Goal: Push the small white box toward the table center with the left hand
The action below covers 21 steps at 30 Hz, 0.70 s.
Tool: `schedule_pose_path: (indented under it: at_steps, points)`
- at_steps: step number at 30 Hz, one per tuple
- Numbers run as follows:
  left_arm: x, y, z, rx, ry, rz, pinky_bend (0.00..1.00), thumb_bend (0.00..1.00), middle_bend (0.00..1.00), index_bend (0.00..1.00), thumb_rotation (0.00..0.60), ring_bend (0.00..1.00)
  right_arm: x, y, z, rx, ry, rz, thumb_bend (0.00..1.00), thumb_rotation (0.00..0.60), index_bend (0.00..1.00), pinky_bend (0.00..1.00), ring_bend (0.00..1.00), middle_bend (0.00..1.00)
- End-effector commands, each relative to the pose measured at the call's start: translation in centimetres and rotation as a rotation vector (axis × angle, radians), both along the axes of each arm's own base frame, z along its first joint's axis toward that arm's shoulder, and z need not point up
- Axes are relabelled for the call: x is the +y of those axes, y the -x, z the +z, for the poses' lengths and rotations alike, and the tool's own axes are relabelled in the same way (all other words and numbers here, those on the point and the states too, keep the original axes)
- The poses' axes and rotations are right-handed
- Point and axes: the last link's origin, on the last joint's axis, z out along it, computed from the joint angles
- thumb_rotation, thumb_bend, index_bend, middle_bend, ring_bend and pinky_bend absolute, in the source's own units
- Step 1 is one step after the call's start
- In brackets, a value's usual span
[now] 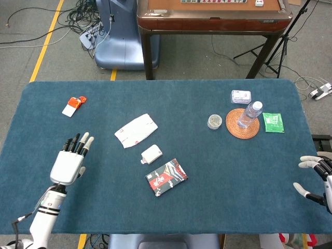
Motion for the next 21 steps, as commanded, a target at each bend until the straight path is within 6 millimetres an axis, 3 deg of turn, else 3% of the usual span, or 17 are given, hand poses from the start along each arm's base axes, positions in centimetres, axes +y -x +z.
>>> schedule_pose_path:
  at_steps: [1, 5, 14, 21]
  points:
    - [-1.2, 1.6, 1.6, -0.003, -0.024, 0.032, 0.18, 0.28, 0.07, 0.09, 0.6, 0.02, 0.0, 0.0, -0.1, 0.005, 0.0, -0.005, 0.07, 0.6, 0.44, 0.38, 0.26, 0.36]
    - [-2.5, 3.1, 3.1, -0.018, -0.06, 0.084, 0.21, 0.3, 0.2, 0.15, 0.6, 0.09, -0.1, 0.2, -0.3, 0.022, -0.01, -0.021, 0.08, 0.6, 0.44, 0.38, 0.26, 0.36]
    - [-5.7, 5.4, 4.8, -0.062, -0.106, 0.143, 0.22, 0.29, 0.22, 0.23, 0.6, 0.1, 0.0, 0.5, -0.3, 0.072, -0.018, -0.096, 0.14, 0.6, 0.44, 0.38, 0.26, 0.36]
    - [-6.2, 7.2, 5.4, -0.063, -0.116, 0.166, 0.22, 0.29, 0.23, 0.26, 0.6, 0.1, -0.3, 0.6, -0.1, 0.08, -0.011, -0.122, 0.14, 0.6, 0.44, 0.38, 0.26, 0.36]
